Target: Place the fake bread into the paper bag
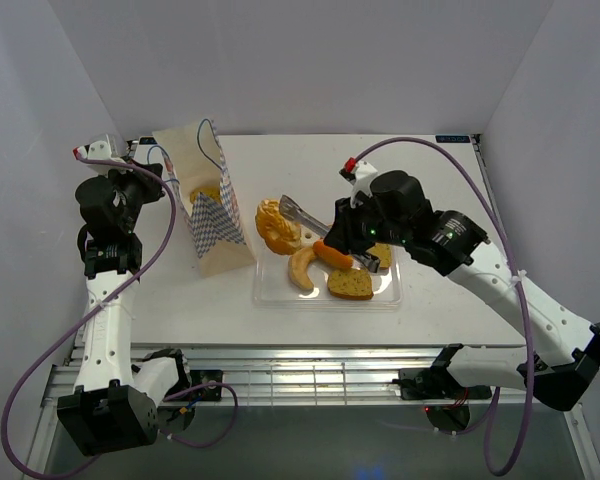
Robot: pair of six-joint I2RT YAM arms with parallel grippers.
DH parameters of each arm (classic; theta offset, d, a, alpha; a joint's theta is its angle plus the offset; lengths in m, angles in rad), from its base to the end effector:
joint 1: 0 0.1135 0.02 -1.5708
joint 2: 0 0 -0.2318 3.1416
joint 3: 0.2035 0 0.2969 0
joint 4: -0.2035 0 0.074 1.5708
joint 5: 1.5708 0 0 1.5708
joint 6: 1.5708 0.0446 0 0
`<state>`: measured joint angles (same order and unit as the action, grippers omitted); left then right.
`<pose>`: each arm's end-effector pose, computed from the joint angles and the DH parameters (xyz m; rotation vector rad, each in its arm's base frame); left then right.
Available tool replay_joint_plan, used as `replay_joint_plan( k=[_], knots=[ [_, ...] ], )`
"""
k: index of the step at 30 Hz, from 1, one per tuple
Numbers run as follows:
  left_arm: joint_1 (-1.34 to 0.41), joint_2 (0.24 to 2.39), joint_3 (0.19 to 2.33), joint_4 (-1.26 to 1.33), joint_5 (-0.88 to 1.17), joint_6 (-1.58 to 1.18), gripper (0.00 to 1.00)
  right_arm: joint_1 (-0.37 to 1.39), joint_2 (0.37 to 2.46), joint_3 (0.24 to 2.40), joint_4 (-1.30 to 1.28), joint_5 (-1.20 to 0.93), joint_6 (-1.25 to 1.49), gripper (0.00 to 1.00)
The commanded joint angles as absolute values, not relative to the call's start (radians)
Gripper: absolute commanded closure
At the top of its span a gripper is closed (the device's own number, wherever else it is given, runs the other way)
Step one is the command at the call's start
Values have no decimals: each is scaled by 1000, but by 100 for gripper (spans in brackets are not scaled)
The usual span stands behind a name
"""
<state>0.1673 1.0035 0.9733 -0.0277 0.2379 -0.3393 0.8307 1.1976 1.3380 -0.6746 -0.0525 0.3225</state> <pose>0.3025 0.0404 0.3534 -0.2300 1.6207 -0.3255 0.2121 0.2357 0.3691 -0.5833 2.1153 0.7304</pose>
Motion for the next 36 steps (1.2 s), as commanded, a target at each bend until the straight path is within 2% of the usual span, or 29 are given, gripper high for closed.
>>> replay_joint_plan(
  k=[1,13,29,36],
  knots=[
    [172,980,966,-17,252,-342,100,828,1170,1463,-650,-64,282,92],
    [172,979,954,25,290,-350,100,836,1239,1767,-683,-170,250,92],
    [172,963,934,71,348,-367,100,862,1360,1853,-586,-235,273,92],
    [173,959,930,77,359,-370,100,870,1463,1966,-586,-219,275,92]
  ],
)
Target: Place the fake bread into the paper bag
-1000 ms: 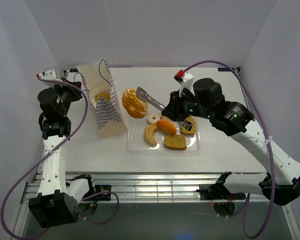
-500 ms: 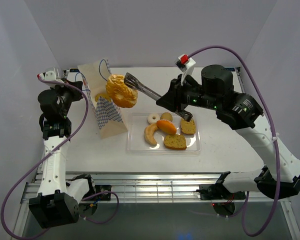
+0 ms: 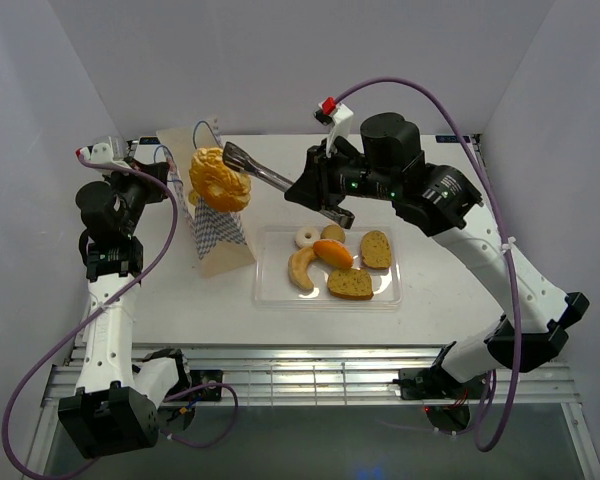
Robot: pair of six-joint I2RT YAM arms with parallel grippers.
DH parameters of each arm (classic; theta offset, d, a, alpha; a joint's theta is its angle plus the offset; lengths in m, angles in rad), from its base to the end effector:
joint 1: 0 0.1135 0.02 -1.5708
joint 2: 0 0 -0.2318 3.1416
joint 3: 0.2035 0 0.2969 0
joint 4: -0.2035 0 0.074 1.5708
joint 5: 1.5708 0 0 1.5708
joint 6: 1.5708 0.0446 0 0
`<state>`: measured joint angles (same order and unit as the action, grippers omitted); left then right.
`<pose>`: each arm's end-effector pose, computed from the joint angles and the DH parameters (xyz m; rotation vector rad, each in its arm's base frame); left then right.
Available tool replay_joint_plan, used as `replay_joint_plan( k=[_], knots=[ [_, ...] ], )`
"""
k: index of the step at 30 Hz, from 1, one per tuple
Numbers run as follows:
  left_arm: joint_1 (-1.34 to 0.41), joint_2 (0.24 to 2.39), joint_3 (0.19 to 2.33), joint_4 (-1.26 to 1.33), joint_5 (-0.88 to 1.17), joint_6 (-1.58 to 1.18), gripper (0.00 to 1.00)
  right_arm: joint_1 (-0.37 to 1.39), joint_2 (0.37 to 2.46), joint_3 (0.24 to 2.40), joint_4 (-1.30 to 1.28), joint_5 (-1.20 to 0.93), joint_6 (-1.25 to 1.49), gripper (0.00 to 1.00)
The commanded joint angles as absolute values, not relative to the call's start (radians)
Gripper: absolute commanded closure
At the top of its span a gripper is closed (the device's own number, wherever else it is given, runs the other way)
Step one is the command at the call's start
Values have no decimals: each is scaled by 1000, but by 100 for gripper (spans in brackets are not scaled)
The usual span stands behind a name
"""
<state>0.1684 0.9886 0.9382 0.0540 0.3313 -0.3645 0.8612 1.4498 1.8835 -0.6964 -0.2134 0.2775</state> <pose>0.3003 0.0363 0.3528 -0.1583 1.5744 -0.4130 0.2171 0.2673 0.4897 -0.7103 1.8112 0.9762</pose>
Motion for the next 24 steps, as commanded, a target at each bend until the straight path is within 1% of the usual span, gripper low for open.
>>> replay_joint_plan(
  k=[1,6,13,24],
  knots=[
    [172,959,930,78,360,-371,100,871,1474,1994,-586,-215,275,92],
    [173,960,930,80,359,-370,100,873,1539,2082,-604,-202,279,92],
    [172,957,923,90,380,-379,100,874,1574,2082,-548,-172,295,92],
    [172,954,923,97,403,-383,100,874,1697,2177,-515,-123,328,92]
  ],
)
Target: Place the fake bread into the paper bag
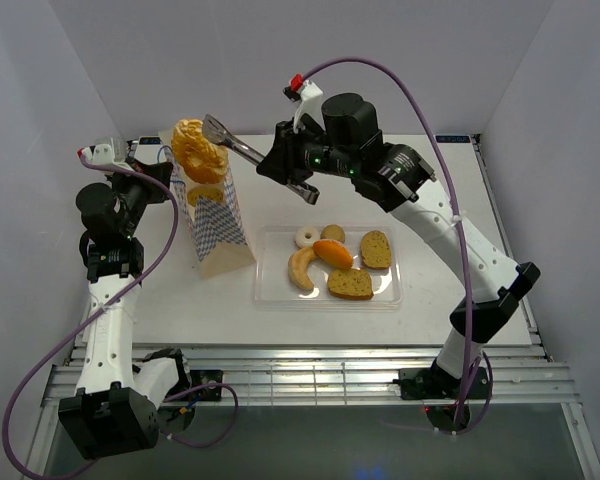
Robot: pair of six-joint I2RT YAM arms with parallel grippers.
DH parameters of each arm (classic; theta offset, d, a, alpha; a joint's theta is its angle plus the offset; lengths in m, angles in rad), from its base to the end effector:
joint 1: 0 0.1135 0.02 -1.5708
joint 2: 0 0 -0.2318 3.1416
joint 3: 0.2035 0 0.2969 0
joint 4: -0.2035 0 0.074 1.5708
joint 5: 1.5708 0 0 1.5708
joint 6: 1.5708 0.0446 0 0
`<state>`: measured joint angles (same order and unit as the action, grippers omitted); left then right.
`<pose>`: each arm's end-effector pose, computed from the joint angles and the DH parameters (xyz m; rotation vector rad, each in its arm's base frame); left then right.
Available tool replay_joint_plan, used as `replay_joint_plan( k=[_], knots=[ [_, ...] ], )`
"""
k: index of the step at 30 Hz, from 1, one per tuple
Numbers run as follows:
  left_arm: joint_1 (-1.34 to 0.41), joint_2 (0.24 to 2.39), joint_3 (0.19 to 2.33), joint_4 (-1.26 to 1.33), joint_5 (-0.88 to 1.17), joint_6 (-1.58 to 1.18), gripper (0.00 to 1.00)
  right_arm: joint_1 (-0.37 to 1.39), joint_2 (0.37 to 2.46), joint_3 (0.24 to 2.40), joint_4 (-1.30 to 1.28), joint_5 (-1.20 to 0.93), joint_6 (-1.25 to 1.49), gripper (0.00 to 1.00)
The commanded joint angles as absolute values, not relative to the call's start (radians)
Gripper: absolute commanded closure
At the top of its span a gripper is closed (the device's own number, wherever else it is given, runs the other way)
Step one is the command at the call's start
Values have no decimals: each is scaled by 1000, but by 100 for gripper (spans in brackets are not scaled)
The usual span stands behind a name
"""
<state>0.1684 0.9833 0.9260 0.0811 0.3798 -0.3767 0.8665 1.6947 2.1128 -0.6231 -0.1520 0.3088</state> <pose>0.2992 0.0341 0.3524 -0.1224 1.5619 -0.4575 0.2575 0.3135 0.4924 -0.6287 1.7735 0.9660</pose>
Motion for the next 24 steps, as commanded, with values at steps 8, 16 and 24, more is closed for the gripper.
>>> replay_joint_plan(
  k=[8,16,24],
  knots=[
    [173,956,923,100,414,-388,100,890,1713,2148,-476,-40,334,92],
    [172,957,923,100,413,-387,100,893,1746,2138,-463,-48,328,92],
    [173,960,922,100,411,-387,100,894,1770,2151,-472,-64,319,70]
  ],
)
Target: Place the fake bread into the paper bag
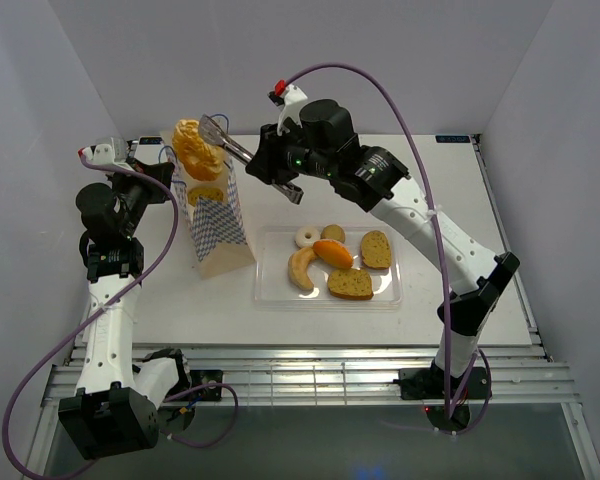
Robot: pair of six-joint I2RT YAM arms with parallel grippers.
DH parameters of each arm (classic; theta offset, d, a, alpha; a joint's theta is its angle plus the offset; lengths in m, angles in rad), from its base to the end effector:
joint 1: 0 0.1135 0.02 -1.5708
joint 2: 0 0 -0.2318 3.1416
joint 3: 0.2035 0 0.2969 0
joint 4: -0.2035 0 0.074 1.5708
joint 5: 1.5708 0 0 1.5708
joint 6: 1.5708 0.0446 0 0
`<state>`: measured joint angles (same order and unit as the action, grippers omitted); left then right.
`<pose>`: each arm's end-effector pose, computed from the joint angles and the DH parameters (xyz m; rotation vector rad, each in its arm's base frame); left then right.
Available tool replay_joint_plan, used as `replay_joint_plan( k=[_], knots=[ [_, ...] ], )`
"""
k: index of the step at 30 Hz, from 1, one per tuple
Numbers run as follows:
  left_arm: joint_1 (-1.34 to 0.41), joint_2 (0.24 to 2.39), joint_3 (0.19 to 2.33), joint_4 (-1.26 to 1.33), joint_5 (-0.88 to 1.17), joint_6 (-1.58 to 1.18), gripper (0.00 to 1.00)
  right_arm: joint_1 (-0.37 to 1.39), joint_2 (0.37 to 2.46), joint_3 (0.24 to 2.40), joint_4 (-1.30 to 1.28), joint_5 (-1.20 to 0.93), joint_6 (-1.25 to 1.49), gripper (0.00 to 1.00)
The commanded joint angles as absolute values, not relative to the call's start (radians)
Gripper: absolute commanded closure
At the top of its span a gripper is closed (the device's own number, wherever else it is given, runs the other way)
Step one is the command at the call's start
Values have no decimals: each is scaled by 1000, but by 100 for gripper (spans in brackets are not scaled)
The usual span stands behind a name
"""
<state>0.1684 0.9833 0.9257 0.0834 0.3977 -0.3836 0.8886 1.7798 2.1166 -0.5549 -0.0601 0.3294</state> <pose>0.2990 0.0333 0.3526 -0.1128 1.5624 -0.4764 0.2743 0.3420 0.4673 -0.5640 1.7996 0.9121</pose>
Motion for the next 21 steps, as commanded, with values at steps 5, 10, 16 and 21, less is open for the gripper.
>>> replay_joint_plan(
  k=[5,10,16,21],
  knots=[
    [173,960,920,98,410,-387,100,893,1775,2151,-472,-83,316,60],
    [172,963,922,100,411,-387,100,893,1775,2149,-466,-90,319,50],
    [172,965,920,98,402,-385,100,893,1750,2129,-468,-100,316,59],
    [173,968,922,97,402,-385,100,893,1697,2070,-468,-113,311,60]
  ],
)
